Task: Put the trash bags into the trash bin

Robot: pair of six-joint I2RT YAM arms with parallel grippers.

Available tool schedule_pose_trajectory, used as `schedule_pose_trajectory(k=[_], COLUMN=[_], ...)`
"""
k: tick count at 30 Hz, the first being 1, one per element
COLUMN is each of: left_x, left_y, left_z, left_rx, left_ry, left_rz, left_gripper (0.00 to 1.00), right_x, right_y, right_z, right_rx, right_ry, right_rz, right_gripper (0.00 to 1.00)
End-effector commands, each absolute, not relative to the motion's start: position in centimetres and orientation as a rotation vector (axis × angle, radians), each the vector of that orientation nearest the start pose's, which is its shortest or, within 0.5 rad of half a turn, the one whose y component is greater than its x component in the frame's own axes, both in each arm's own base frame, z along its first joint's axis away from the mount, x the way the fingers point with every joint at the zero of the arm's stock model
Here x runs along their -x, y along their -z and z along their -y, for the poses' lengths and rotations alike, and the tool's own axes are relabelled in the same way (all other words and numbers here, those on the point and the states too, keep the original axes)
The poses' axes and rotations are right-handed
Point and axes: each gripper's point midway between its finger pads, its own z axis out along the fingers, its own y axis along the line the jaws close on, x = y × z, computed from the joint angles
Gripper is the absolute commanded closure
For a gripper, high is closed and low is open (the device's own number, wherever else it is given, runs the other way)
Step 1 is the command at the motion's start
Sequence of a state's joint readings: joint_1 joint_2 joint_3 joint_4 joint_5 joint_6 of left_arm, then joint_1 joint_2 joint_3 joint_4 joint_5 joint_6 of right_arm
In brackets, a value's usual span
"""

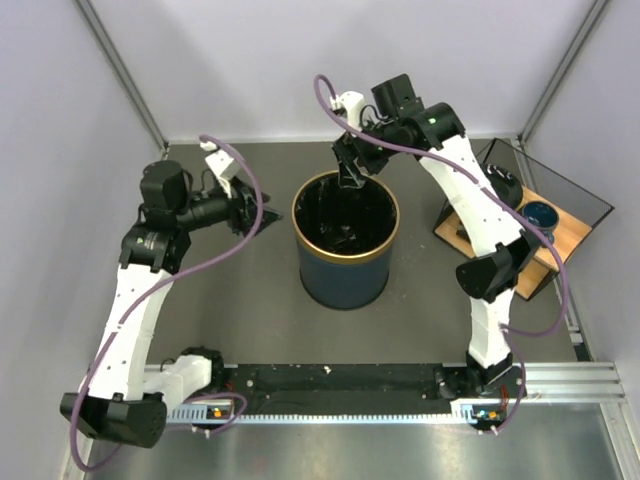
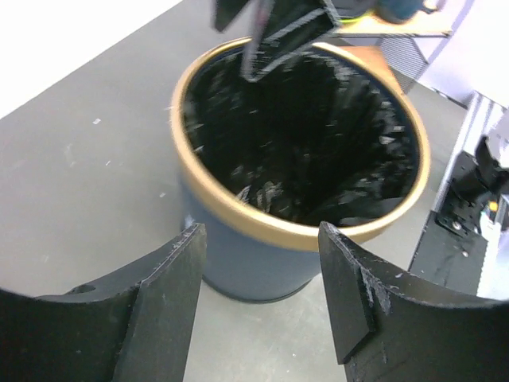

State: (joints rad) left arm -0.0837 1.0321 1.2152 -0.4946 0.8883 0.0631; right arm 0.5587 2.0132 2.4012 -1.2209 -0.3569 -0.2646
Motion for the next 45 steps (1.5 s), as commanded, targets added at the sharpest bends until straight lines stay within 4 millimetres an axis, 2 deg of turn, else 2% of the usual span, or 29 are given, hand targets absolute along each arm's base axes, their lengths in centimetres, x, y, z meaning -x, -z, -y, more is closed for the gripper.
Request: schedule_pose_trajectory(k=[1,3,5,6,12,14,15,17,19,21,23,26,27,28,30,31,32,34,35,37,38,40,41,42,43,44,45], left_x=[-24.9,-24.8,-24.8,-25.1,-25.7,-25.7,-25.6,-25.7,-25.7,-25.8,-25.8,-25.8,-25.7,-25.8,-25.9,-26.3,-26.4,-26.6,-27.0,-27.6,-27.9,-28.9,-28.8,-29.5,-29.7,-30.4,-31.2], left_y=[-37.0,-36.2,-35.2,-33.9,-28.4,-27.6,-27.2,-27.1,-27.8,-28.9,-30.0,-31.6,-32.1,-32.5,-33.8,-34.3,-35.6,-36.4,-37.7,-38.1,-38.8,-39.3,-39.8,-40.0,-39.9,-39.8,-39.1], left_z=[19.5,20.5,21.5,21.8,21.3,21.2,21.1,21.1,21.0,20.9,20.7,20.3,20.2,20.1,19.8,19.4,19.2,18.4,18.1,16.8,16.5,14.5,14.2,12.7,12.1,11.5,10.3], left_rx=[-0.890,-0.916,-0.942,-0.944,-0.950,-0.960,-0.963,-0.961,-0.966,-0.965,-0.972,-0.965,-0.960,-0.951,-0.909,-0.890,-0.885,-0.867,-0.847,-0.784,-0.766,-0.668,-0.654,-0.578,-0.538,-0.486,-0.415], left_ry=[0.849,0.853,0.850,0.857,0.822,0.820,0.824,0.819,0.807,0.784,0.760,0.725,0.724,0.717,0.708,0.678,0.661,0.641,0.630,0.628,0.642,0.650,0.685,0.674,0.669,0.646,0.589], left_rz=[-1.555,-1.567,-1.579,-1.612,-1.758,-1.779,-1.800,-1.809,-1.790,-1.769,-1.748,-1.717,-1.711,-1.713,-1.730,-1.733,-1.709,-1.721,-1.709,-1.763,-1.765,-1.795,-1.786,-1.805,-1.825,-1.853,-1.903], left_gripper=[0.38,0.40,0.43,0.43,0.51,0.52,0.52,0.52,0.52,0.50,0.47,0.35,0.32,0.24,0.18,0.15,0.13,0.10,0.07,0.04,0.02,0.02,0.02,0.02,0.02,0.02,0.02], right_x=[-36.1,-35.6,-35.4,-35.2,-35.3,-35.1,-34.9,-34.6,-34.3,-33.9,-33.7,-33.5,-33.6,-33.7,-33.8,-33.9,-33.8,-33.8,-34.1,-34.3,-34.6,-34.6,-34.0,-33.8,-33.5,-32.6,-32.4], right_y=[-33.8,-34.4,-34.2,-34.1,-32.6,-32.3,-32.0,-31.4,-30.8,-30.9,-30.4,-31.0,-31.6,-32.5,-33.7,-35.0,-35.6,-37.7,-38.4,-40.0,-40.5,-40.5,-41.3,-41.4,-40.7,-41.4,-41.2], right_z=[-27.5,-27.0,-26.5,-26.2,-24.0,-23.7,-23.8,-23.7,-23.7,-23.8,-23.8,-23.7,-23.8,-23.9,-24.1,-24.1,-24.0,-23.7,-23.1,-22.3,-21.3,-20.3,-19.7,-18.8,-18.4,-17.9,-17.1], right_rx=[1.022,1.007,0.989,0.970,0.892,0.890,0.899,0.903,0.909,0.916,0.924,0.913,0.908,0.904,0.886,0.882,0.867,0.839,0.799,0.760,0.712,0.675,0.661,0.642,0.628,0.621,0.601], right_ry=[-0.577,-0.586,-0.609,-0.626,-0.670,-0.675,-0.684,-0.693,-0.710,-0.721,-0.725,-0.728,-0.731,-0.733,-0.741,-0.744,-0.750,-0.759,-0.762,-0.756,-0.750,-0.760,-0.753,-0.747,-0.751,-0.747,-0.735], right_rz=[-2.066,-2.061,-2.081,-2.096,-2.176,-2.184,-2.188,-2.201,-2.213,-2.202,-2.210,-2.184,-2.162,-2.134,-2.106,-2.067,-2.055,-1.996,-1.985,-1.931,-1.927,-1.924,-1.898,-1.896,-1.919,-1.896,-1.903], right_gripper=[0.26,0.25,0.25,0.26,0.36,0.40,0.47,0.51,0.53,0.60,0.60,0.48,0.42,0.40,0.33,0.32,0.30,0.26,0.23,0.21,0.21,0.21,0.21,0.22,0.22,0.22,0.22])
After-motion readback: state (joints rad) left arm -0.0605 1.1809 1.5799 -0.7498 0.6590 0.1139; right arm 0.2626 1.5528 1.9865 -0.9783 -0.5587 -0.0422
